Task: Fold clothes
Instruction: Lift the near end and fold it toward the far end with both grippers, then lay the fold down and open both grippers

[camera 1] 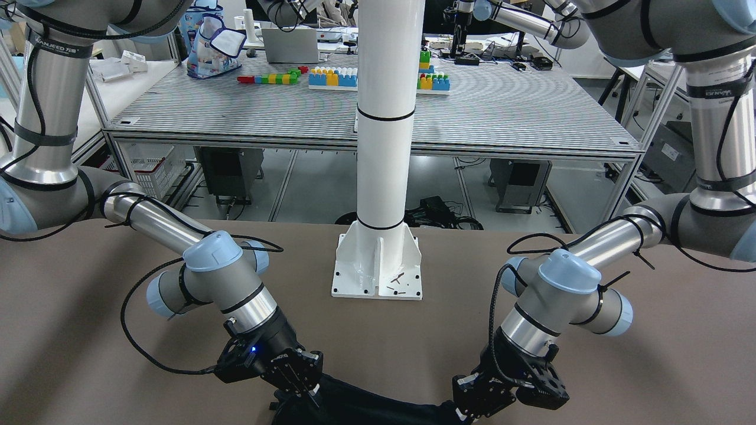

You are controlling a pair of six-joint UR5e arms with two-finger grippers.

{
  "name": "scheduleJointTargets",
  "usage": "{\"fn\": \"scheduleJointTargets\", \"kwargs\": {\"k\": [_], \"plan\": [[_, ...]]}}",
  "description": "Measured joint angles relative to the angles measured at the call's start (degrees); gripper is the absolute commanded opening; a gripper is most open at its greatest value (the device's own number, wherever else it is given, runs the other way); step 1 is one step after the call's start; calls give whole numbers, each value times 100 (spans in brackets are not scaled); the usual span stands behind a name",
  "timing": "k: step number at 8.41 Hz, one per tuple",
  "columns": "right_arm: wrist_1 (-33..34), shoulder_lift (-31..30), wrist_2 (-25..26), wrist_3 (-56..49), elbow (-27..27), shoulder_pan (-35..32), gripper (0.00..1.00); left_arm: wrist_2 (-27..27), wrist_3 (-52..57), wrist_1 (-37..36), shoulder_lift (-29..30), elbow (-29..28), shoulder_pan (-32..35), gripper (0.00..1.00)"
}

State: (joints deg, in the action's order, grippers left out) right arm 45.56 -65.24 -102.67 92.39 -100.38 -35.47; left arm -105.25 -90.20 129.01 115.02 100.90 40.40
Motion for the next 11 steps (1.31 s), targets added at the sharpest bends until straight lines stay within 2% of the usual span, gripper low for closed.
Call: {"fn": "scheduleJointTargets", "kwargs": {"k": [2,5,9,10,11], "plan": [[-14,156,132,-5,251,-134,0,0,2,1,321,-403,151,0],[-29,294,334,-18,601,-276,0,12,-2,1,1425,-1674,346,0],[-46,934,745,-19,1576,-361,0,26,48,38,2246,-2912,543,0],[-46,987,792,-19,1675,-393,14,42,57,46,2356,-3079,557,0],[-47,1009,811,-15,1729,-431,78,59,61,50,2413,-3173,567,78]]}}
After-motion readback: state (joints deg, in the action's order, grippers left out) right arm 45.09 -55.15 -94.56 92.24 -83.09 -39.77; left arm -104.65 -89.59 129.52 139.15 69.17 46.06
